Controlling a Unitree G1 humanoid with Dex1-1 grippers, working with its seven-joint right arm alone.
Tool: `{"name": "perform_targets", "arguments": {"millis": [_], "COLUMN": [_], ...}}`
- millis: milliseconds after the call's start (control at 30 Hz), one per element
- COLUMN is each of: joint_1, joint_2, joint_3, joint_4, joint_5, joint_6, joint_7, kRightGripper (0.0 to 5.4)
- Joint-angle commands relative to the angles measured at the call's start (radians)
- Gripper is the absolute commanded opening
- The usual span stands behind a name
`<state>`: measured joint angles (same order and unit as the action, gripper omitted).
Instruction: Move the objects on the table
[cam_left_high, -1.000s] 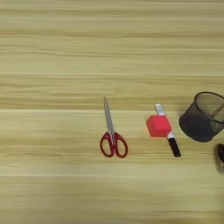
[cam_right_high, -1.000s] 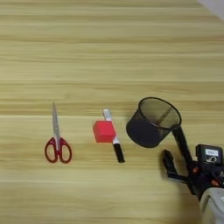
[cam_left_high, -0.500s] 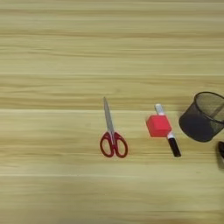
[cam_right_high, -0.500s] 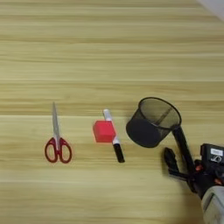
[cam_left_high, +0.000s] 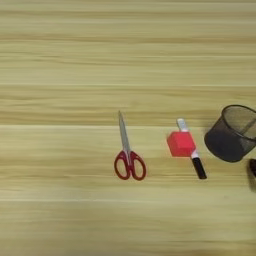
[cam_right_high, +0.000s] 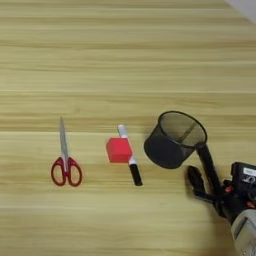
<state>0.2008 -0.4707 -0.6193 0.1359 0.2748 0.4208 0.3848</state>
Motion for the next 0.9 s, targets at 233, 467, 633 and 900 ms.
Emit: {"name": "perform_targets", "arguments": {"millis": [233,467,633,900], "joint_1": [-0.006,-0.007,-0.008,-0.005], "joint_2": [-0.035,-0.039,-0.039,-0.038], "joint_3": [0.02,0.024,0.026,0.032], "joint_4": [0.058,0.062,0.063,0.051], "joint_5": [0.002,0.013,0.025,0.038], "joint_6": [0.019,0.022,0.029,0.039], "joint_7": [0.005,0.007,0.011,0.013], "kRightGripper": [4.37,3.67,3.18,2.39]}}
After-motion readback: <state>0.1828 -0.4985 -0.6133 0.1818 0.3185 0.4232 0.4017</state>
